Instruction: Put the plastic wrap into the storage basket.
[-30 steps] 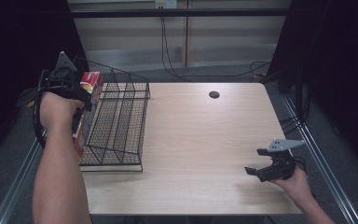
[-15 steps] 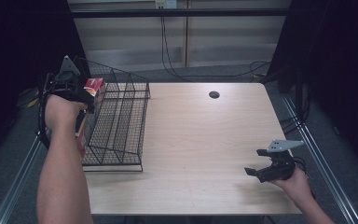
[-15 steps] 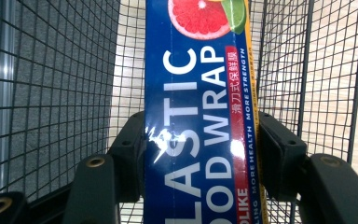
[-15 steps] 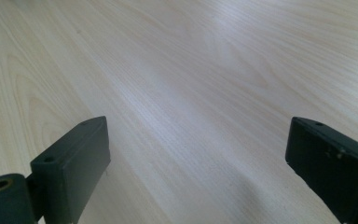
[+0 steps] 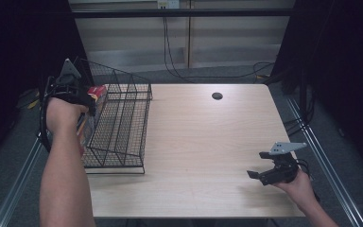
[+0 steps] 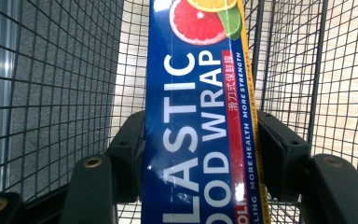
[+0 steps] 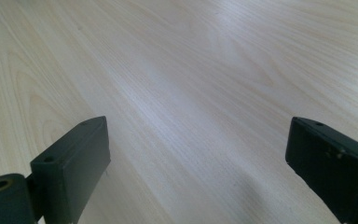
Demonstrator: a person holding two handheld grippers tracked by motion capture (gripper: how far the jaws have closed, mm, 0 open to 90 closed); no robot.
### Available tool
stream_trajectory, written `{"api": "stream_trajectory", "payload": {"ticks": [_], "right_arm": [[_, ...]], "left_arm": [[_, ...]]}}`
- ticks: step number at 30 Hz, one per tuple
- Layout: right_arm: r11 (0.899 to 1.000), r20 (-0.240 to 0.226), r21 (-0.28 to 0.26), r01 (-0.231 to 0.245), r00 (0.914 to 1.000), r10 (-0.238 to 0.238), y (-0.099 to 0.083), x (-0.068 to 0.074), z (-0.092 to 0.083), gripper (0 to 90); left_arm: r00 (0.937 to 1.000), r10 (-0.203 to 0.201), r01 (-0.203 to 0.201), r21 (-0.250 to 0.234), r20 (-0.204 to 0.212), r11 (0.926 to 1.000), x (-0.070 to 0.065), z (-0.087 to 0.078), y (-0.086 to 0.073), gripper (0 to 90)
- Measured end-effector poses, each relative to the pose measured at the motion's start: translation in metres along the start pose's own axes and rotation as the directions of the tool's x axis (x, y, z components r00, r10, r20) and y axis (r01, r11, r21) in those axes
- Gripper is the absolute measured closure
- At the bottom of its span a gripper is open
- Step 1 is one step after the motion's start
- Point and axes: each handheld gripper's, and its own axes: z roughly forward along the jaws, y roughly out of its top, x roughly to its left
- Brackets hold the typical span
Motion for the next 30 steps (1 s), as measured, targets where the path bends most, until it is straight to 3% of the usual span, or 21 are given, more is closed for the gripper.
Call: {"api": "stream_trajectory", "payload": {"ticks": [5,8,12,17,26,30], "right_arm": [[1.000,-0.008,-0.001,-0.004,1.0000,0.004,0.000,0.000,0.000,6.4],[1.000,-0.006,-0.001,-0.002,1.0000,0.002,0.000,0.001,0.000,6.5],[1.000,-0.007,0.000,0.001,1.0000,-0.001,0.001,0.001,0.001,6.5],[1.000,-0.006,-0.002,0.002,1.0000,-0.002,0.001,0.001,-0.001,6.6],[1.000,-0.007,-0.011,0.001,1.0000,-0.001,0.003,0.002,-0.002,6.5],[1.000,-0.011,-0.003,0.004,0.9999,-0.004,0.004,0.003,0.000,6.5]], "left_arm": [[1.0000,0.006,-0.006,0.022,-0.004,0.9997,0.000,0.002,0.001,40.5],[0.9995,-0.009,0.011,-0.065,0.029,0.9978,0.001,-0.011,0.002,39.0],[0.9989,0.016,-0.013,-0.069,0.044,0.9975,-0.003,-0.021,0.002,32.8],[0.9965,0.021,-0.014,-0.089,0.081,0.9959,-0.011,-0.027,-0.001,29.4],[0.9845,0.099,-0.081,-0.125,0.145,0.9888,-0.025,-0.031,-0.005,23.3],[0.9751,0.138,-0.115,-0.136,0.173,0.9840,-0.032,-0.031,-0.006,21.8]]}}
